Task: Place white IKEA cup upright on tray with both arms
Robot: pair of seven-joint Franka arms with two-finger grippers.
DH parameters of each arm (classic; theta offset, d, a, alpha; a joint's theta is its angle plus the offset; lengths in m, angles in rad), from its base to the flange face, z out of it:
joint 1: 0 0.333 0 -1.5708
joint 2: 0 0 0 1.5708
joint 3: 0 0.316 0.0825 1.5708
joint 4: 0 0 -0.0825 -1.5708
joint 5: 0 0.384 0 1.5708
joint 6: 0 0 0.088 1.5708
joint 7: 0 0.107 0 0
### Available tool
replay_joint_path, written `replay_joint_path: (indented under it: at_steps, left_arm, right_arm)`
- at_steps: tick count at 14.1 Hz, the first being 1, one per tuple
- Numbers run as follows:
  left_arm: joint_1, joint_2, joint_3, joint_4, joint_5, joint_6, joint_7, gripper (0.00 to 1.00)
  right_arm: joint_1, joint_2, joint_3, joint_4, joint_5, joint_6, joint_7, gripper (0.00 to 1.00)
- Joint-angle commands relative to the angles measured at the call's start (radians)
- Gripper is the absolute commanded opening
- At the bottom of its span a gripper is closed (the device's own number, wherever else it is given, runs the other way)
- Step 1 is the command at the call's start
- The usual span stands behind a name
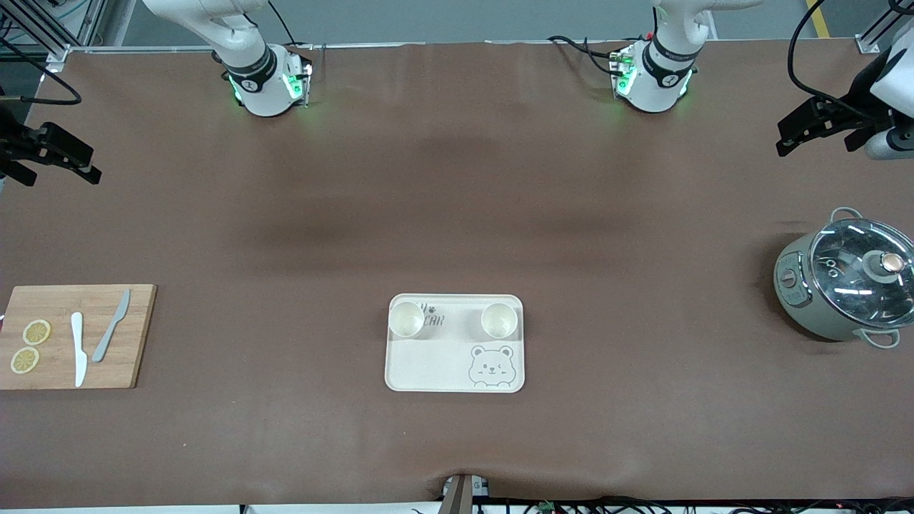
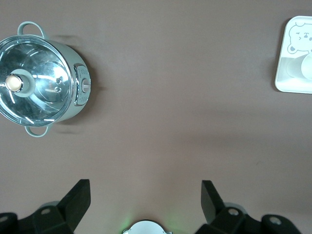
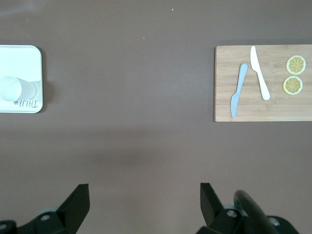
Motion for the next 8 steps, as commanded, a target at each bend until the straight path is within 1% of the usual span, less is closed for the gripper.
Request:
replay_joint_path:
  at_steps: [1,4,8]
  left_arm:
    - [0.002,0.007,-0.005,0.027,0.022,-0.023,-0.004,1.00]
    - [0.004,0.010,-0.005,0.036,0.022,-0.023,-0.004,1.00]
    - [0.005,0.007,-0.003,0.036,0.023,-0.044,-0.004,1.00]
  right_arm:
    - [-0.020,0.022,0.006,0.026,-0.002,-0.006,-0.012,1.00]
    - [-0.068,0.025,0.050,0.029,-0.002,-0.004,-0.014,1.00]
    - [-0.086,0.026,0.054,0.027,-0.002,-0.006,-0.024,1.00]
